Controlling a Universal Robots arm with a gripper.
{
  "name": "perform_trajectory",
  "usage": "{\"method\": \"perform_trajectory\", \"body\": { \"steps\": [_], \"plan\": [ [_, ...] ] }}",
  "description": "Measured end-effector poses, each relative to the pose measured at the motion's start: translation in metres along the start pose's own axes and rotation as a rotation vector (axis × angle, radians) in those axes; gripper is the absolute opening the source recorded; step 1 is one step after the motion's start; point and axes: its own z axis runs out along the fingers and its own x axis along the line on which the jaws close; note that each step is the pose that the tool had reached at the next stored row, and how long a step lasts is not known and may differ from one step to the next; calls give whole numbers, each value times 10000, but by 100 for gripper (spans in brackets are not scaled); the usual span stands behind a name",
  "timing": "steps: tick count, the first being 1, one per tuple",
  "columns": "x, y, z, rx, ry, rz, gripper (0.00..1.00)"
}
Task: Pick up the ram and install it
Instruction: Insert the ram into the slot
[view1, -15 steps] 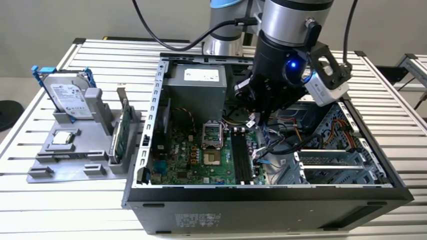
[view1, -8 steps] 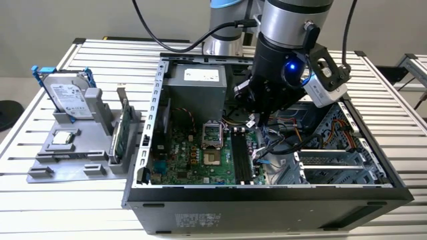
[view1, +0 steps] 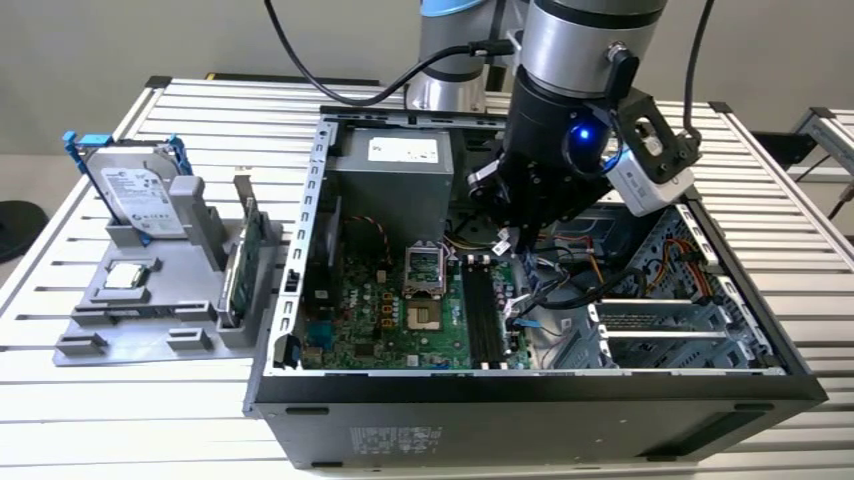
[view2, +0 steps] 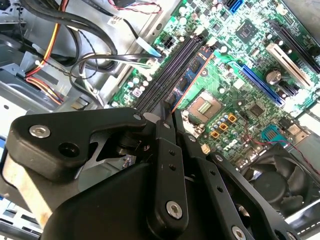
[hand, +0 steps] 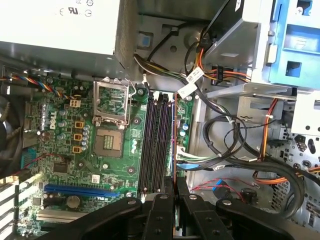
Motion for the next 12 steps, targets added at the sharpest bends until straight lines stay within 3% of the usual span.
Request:
{"method": "perform_trajectory", "body": {
  "steps": [7,12],
  "plan": [
    [2,1,56,2,1,0,0],
    [2,1,60,5,2,0,0]
  ]
}}
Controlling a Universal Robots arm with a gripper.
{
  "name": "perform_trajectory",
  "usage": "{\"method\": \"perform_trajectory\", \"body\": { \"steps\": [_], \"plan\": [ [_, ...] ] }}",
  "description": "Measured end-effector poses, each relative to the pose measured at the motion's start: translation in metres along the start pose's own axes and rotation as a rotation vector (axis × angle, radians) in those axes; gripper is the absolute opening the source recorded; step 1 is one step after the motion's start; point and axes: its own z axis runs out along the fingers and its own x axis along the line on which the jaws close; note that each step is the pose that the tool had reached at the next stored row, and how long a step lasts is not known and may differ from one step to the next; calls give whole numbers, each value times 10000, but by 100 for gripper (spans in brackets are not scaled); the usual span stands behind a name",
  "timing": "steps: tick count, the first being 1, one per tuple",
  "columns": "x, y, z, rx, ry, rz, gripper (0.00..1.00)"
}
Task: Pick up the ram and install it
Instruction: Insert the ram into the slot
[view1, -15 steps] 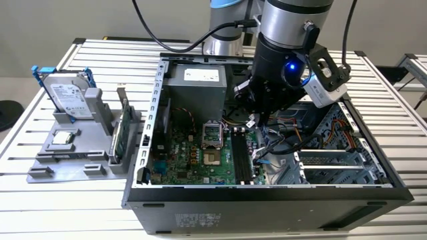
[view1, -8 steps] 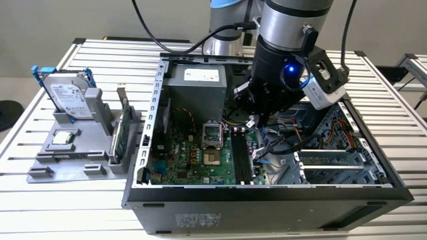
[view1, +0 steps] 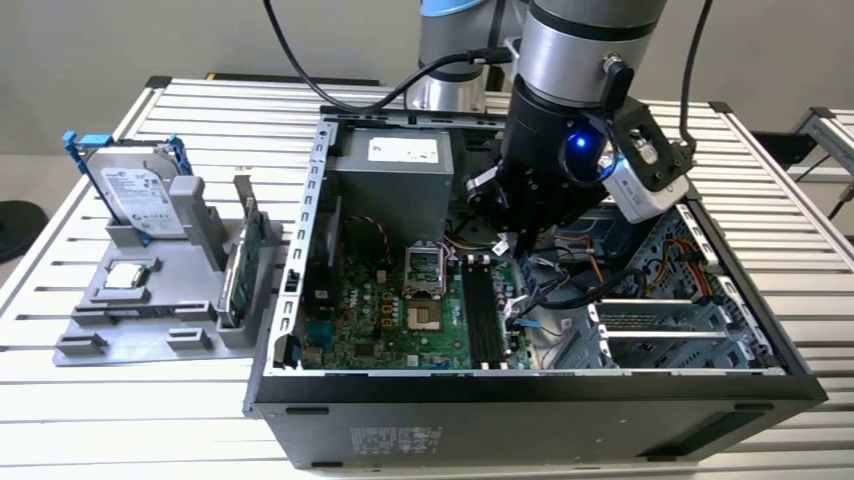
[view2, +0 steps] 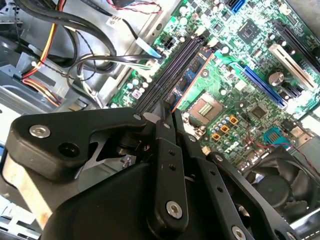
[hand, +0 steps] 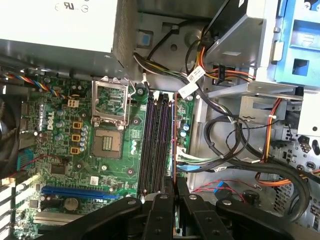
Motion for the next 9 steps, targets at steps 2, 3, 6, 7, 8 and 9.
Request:
{"method": "perform_trajectory", "body": {
  "steps": [2,3,6,7,8,9],
  "plan": [
    [-1,0,4,-3,2,9,0],
    [0,0,12,-4,2,43,0],
    [1,1,51,6,6,197,0],
    [2,1,62,7,6,263,0],
    [2,1,77,14,8,379,0],
    [3,1,95,20,12,509,0]
  ]
}}
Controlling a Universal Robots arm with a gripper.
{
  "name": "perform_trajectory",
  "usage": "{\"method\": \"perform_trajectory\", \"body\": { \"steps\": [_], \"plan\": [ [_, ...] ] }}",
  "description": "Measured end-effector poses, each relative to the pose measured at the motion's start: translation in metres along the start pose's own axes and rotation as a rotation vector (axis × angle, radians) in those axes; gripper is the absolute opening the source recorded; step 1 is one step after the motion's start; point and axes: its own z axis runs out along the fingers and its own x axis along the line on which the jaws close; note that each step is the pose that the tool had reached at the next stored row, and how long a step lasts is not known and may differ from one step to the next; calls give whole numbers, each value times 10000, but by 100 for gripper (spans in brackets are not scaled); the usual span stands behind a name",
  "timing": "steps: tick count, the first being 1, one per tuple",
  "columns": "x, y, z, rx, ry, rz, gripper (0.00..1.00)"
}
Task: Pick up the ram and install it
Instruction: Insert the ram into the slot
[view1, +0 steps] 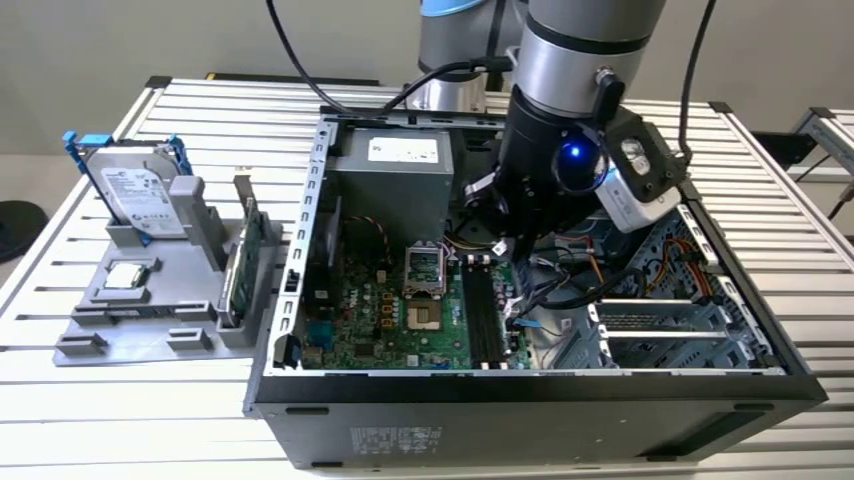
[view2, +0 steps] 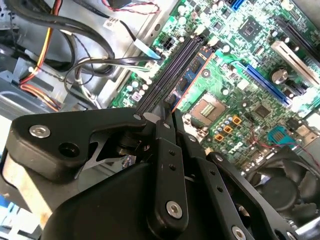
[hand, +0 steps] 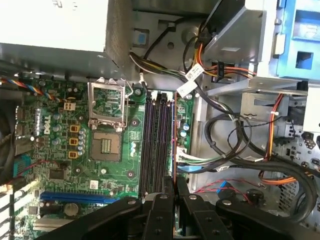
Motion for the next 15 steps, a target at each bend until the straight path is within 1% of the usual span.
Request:
{"method": "perform_trajectory", "body": {
  "steps": [4,6,10,15],
  "plan": [
    [2,1,63,24,9,576,0],
    [4,1,87,34,12,762,0],
    [4,2,111,38,14,881,0],
    [6,2,151,40,16,914,0]
  ]
}}
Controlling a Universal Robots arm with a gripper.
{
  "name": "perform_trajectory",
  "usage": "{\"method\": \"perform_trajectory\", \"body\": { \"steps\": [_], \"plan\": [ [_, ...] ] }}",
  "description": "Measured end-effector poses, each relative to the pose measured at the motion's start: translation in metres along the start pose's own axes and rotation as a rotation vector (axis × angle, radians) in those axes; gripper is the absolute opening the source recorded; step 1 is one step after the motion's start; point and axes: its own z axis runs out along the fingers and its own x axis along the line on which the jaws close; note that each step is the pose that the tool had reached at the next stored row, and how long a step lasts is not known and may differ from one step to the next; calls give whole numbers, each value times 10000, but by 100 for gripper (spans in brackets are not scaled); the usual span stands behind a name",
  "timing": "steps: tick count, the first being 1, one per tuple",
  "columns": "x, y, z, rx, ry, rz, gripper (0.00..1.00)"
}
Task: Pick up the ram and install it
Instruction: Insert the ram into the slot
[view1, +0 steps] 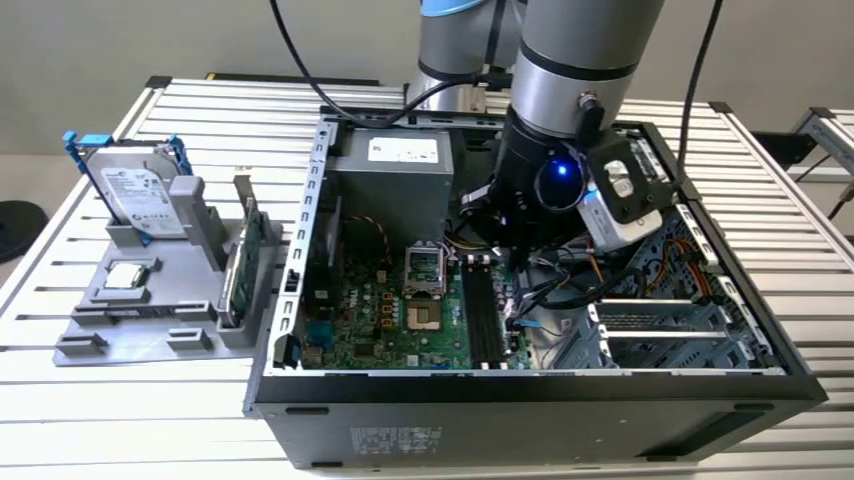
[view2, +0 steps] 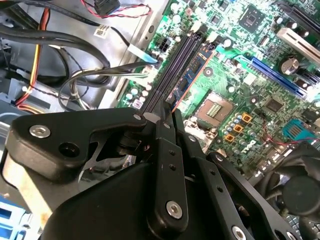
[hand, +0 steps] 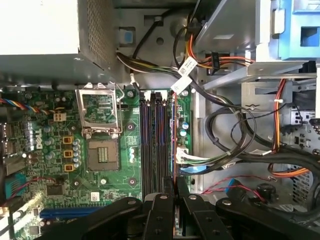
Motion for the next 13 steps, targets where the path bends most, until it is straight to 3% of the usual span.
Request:
{"method": "perform_trajectory", "body": {
  "steps": [6,13],
  "plan": [
    [0,1,10,-4,-1,1,0],
    [4,2,95,2,0,3,0]
  ]
}}
